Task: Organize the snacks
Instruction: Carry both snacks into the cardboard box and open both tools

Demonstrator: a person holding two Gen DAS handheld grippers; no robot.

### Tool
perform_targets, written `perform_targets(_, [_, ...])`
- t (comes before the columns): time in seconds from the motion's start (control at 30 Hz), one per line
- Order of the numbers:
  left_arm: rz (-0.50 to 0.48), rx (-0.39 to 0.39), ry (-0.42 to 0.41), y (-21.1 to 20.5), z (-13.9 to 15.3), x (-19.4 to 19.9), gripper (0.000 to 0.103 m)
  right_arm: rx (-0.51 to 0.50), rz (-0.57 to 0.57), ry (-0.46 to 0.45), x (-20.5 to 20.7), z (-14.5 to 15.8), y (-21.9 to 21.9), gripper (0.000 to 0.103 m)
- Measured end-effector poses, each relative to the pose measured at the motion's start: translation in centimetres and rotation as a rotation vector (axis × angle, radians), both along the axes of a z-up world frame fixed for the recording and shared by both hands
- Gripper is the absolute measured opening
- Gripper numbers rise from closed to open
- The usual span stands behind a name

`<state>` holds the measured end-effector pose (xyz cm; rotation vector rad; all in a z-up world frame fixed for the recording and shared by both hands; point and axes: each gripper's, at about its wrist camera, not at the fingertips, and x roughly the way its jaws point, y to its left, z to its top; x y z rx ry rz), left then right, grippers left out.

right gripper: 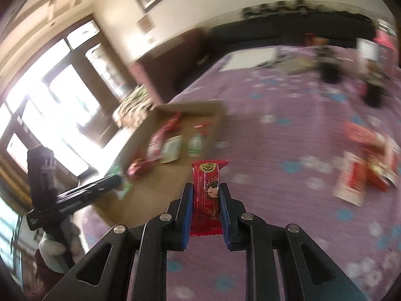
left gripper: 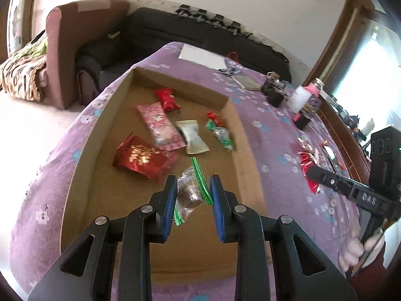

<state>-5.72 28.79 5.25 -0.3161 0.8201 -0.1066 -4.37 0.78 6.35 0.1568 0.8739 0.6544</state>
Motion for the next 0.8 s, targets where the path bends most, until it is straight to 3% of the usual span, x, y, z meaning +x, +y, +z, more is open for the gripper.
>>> perform_targets(0.1, [0.015, -0.016, 0.019, 0.9, -0.6, 0.9, 0.024, -0.024, 0.088, 0.014, 0.6, -0.4, 4.7, 0.02])
perform_targets(0.27, [0.052, -0.053, 0.051, 2.3, -1.5, 1.8, 0.025, -0.066, 0.142, 0.04, 2.0, -2.0, 10.1, 0.02])
perform_targets(0.47, [0.06, -0.068, 0.049, 2.7, -1.5, 2.0, 0.027, -0.098, 0.151, 0.067, 3.2, -4.0, 13.1, 0.02])
perform_targets(0.53, [0.06, -0.061, 0.055, 2.7, -1.5, 1.9, 0.041, -0.116, 0.156, 0.063, 3.2, -4.4, 13.8, 0.02])
perform_targets(0.6, [0.065, -0.061, 0.051, 2.7, -1.2, 1.7, 0.049, -0.131, 0.159, 0.056, 3.1, -4.7, 14.2, 0.023])
perform_targets(0.8, [0.073, -0.053, 0.034, 2.4, 0.2, 0.7, 0.05, -0.125, 0.148, 0.048, 3.1, -4.8, 14.2, 0.025])
